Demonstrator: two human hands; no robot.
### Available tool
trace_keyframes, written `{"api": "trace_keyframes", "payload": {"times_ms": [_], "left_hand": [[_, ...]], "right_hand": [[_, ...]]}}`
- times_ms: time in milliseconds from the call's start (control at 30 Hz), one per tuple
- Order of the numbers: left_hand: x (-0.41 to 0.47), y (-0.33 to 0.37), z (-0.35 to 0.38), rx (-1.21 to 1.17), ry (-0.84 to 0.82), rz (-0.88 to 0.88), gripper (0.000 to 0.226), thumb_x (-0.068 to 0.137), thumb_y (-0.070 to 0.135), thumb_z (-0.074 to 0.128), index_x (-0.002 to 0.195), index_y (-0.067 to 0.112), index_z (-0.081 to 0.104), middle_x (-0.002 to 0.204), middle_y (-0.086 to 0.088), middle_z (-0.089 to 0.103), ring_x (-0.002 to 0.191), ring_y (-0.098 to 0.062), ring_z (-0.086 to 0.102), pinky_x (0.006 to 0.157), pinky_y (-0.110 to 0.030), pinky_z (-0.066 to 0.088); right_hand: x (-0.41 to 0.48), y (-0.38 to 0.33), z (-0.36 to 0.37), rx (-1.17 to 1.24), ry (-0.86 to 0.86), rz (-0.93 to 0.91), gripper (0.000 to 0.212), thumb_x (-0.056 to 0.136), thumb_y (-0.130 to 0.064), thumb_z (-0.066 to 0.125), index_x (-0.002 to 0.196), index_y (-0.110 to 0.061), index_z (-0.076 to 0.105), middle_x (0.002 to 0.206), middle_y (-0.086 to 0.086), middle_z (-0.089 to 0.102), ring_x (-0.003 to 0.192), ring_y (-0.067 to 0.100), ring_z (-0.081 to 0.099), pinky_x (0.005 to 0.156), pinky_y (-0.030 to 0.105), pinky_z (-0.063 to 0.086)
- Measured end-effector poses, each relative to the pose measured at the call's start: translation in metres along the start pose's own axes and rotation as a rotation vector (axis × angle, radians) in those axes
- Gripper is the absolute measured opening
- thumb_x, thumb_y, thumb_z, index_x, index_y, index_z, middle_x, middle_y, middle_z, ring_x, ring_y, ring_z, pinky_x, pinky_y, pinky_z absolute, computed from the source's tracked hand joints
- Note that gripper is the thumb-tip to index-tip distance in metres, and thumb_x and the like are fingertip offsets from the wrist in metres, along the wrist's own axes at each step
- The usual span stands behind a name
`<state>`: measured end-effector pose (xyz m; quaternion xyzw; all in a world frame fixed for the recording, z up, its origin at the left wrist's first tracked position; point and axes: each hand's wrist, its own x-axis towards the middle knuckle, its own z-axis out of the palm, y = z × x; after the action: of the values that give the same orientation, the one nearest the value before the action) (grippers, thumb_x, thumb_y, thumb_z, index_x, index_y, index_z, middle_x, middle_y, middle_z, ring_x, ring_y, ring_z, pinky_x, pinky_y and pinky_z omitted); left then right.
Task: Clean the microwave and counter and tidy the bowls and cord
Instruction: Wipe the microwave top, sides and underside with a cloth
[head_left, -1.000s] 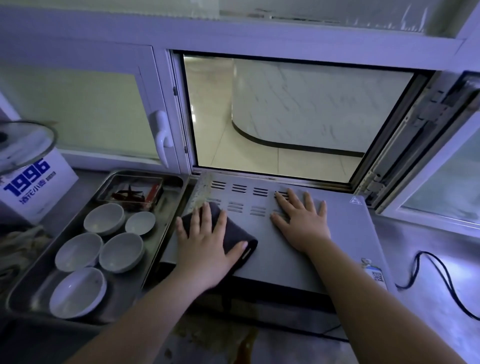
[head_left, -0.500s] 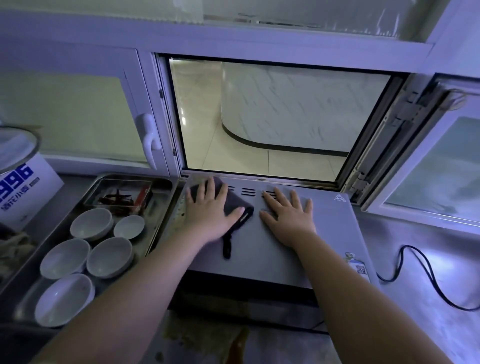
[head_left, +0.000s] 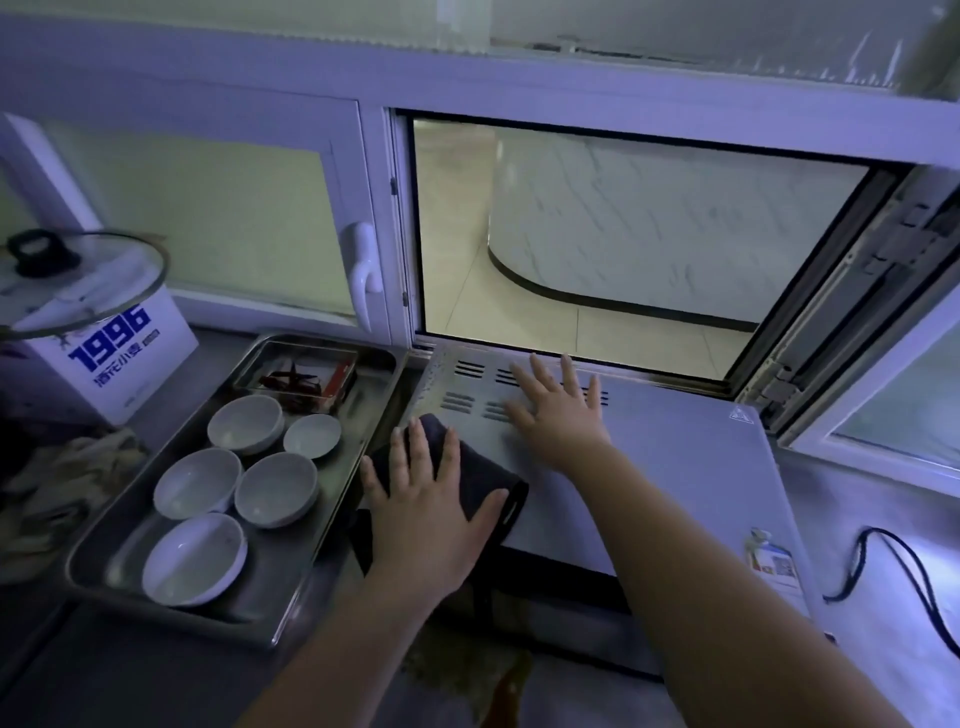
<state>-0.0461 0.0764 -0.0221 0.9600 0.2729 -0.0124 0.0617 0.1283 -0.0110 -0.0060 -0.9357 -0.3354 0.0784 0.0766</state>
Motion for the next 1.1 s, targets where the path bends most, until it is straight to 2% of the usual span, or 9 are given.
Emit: {"api": "trace_keyframes", "payload": {"times_ms": [167, 300, 433, 567, 733, 933, 1000, 1100], "left_hand": [[0.021, -0.012, -0.004, -0.019, -0.016, -0.018, 0.085, 0.086, 0.077, 0.013, 0.152, 0.029, -0.008, 0.159, -0.013, -0.019, 0.147, -0.031, -0.011, 0.116, -0.058, 0.003], [0.081, -0.013, -0.008, -0.085, -0.011, -0.022, 0.088, 0.086, 0.077, 0.022, 0.154, 0.025, 0.000, 0.160, -0.014, -0.014, 0.147, -0.035, -0.002, 0.115, -0.058, 0.014], [0.161, 0.003, -0.013, -0.113, -0.035, -0.010, 0.089, 0.087, 0.076, 0.023, 0.155, 0.022, 0.003, 0.160, -0.015, -0.010, 0.147, -0.036, -0.003, 0.114, -0.060, 0.010], [0.208, 0.011, -0.023, -0.129, -0.107, 0.023, 0.087, 0.089, 0.074, 0.024, 0.155, 0.021, 0.004, 0.161, -0.013, -0.009, 0.147, -0.035, -0.002, 0.114, -0.060, 0.013], [0.158, -0.020, -0.018, -0.191, -0.055, 0.127, 0.086, 0.089, 0.071, 0.030, 0.155, 0.022, 0.004, 0.161, -0.013, -0.008, 0.148, -0.033, 0.000, 0.118, -0.051, 0.014], [0.033, -0.049, -0.015, -0.133, -0.082, 0.101, 0.090, 0.088, 0.073, 0.025, 0.153, 0.023, -0.010, 0.159, -0.014, -0.019, 0.148, -0.033, -0.004, 0.119, -0.044, 0.011], [0.029, -0.048, -0.013, -0.145, -0.099, 0.050, 0.092, 0.087, 0.074, 0.025, 0.153, 0.022, -0.012, 0.159, -0.015, -0.018, 0.148, -0.034, -0.002, 0.118, -0.044, 0.014], [0.069, -0.038, -0.017, -0.204, -0.098, -0.010, 0.093, 0.089, 0.071, 0.032, 0.154, 0.018, -0.008, 0.159, -0.020, -0.009, 0.147, -0.037, 0.005, 0.115, -0.046, 0.019]], "right_hand": [[0.014, -0.004, 0.022, -0.040, 0.022, 0.099, 0.061, 0.096, -0.063, 0.013, 0.152, -0.041, 0.001, 0.162, -0.008, -0.003, 0.148, 0.027, -0.013, 0.115, 0.059, -0.010], [0.017, -0.007, 0.026, -0.057, 0.041, 0.107, 0.057, 0.098, -0.057, 0.014, 0.151, -0.042, 0.002, 0.161, -0.011, -0.003, 0.148, 0.026, -0.010, 0.117, 0.055, -0.008], [0.016, -0.007, 0.026, -0.024, 0.069, 0.120, 0.053, 0.101, -0.046, 0.015, 0.153, -0.039, 0.007, 0.161, -0.013, 0.002, 0.149, 0.024, -0.005, 0.117, 0.054, -0.007], [0.017, -0.007, 0.024, -0.006, 0.073, 0.137, 0.053, 0.101, -0.046, 0.018, 0.152, -0.040, 0.006, 0.161, -0.015, 0.004, 0.149, 0.021, -0.005, 0.118, 0.052, -0.006], [0.018, -0.006, 0.024, -0.010, 0.058, 0.146, 0.053, 0.101, -0.048, 0.018, 0.152, -0.041, 0.006, 0.161, -0.015, 0.002, 0.149, 0.021, -0.005, 0.118, 0.053, -0.006], [0.017, -0.007, 0.025, -0.016, 0.047, 0.144, 0.053, 0.101, -0.049, 0.016, 0.152, -0.042, 0.003, 0.161, -0.015, -0.001, 0.149, 0.022, -0.007, 0.118, 0.052, -0.008], [0.017, -0.007, 0.025, -0.016, 0.052, 0.143, 0.053, 0.101, -0.049, 0.016, 0.152, -0.042, 0.003, 0.161, -0.014, 0.000, 0.149, 0.022, -0.007, 0.118, 0.051, -0.008], [0.016, -0.006, 0.026, -0.016, 0.068, 0.145, 0.053, 0.101, -0.049, 0.018, 0.152, -0.042, 0.005, 0.161, -0.015, 0.001, 0.149, 0.021, -0.006, 0.119, 0.050, -0.006]]}}
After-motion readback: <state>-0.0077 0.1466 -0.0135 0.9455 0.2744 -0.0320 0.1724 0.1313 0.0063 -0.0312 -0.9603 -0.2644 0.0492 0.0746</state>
